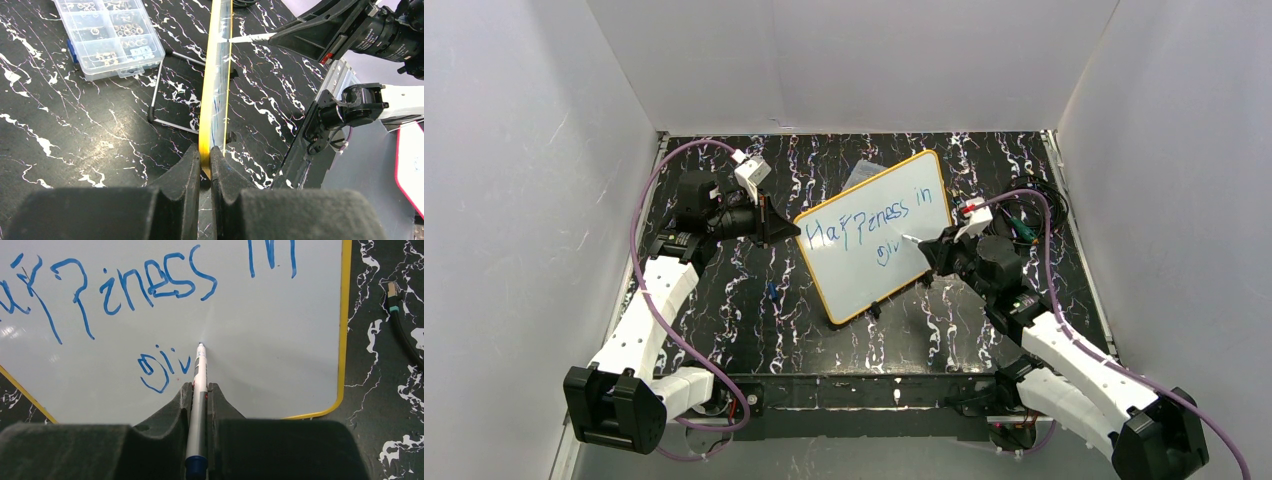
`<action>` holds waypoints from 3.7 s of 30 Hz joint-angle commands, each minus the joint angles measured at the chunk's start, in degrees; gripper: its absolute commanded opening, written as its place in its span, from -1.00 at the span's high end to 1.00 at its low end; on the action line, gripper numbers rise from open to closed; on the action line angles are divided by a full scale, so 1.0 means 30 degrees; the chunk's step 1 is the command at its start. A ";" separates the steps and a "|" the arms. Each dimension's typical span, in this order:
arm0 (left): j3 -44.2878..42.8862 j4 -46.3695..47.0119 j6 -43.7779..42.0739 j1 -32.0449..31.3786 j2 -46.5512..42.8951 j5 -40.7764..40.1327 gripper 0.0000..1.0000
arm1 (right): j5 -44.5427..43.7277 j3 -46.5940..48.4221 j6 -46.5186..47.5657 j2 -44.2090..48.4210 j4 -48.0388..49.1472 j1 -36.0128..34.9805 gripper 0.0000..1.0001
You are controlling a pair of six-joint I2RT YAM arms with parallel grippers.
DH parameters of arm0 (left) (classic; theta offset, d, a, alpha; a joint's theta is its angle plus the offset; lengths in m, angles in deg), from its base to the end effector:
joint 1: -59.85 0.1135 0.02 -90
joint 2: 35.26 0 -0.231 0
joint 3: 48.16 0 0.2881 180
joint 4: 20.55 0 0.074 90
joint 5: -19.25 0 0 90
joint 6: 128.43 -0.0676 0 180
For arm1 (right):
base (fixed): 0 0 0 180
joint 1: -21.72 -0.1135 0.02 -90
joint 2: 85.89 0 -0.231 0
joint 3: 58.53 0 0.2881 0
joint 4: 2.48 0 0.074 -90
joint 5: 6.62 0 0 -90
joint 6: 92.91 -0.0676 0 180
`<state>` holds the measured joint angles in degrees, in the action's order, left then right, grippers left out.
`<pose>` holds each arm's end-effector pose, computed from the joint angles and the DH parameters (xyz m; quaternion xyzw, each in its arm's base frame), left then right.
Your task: Write a sentence on the whiteboard
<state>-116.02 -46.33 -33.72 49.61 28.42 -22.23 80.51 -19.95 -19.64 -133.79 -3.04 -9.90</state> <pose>0.3013 -0.1059 0.2978 0.2671 0.7420 -0.4036 0.4639 0.2477 0.1486 0.2140 -0.0832 0.7608 0.2460 0.5948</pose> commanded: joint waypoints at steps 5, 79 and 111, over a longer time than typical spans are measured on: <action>0.0068 0.0162 -0.0515 -0.0132 -0.0373 0.0719 1.00 | -0.0314 -0.0477 -0.0125 0.0239 -0.0239 0.0050 0.97; 0.0066 0.0194 -0.0486 -0.0126 -0.0434 0.0705 1.00 | -0.1529 -0.1682 -0.0683 0.0890 0.0055 0.0050 0.97; 0.0070 0.0191 -0.0471 -0.0131 -0.0441 0.0705 1.00 | -0.2779 -0.0756 -0.0502 0.0046 0.2019 0.0050 0.97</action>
<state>-116.00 -46.31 -33.70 49.61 28.47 -22.26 73.91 -23.31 -21.41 -133.16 1.11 -9.90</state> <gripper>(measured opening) 0.066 0.186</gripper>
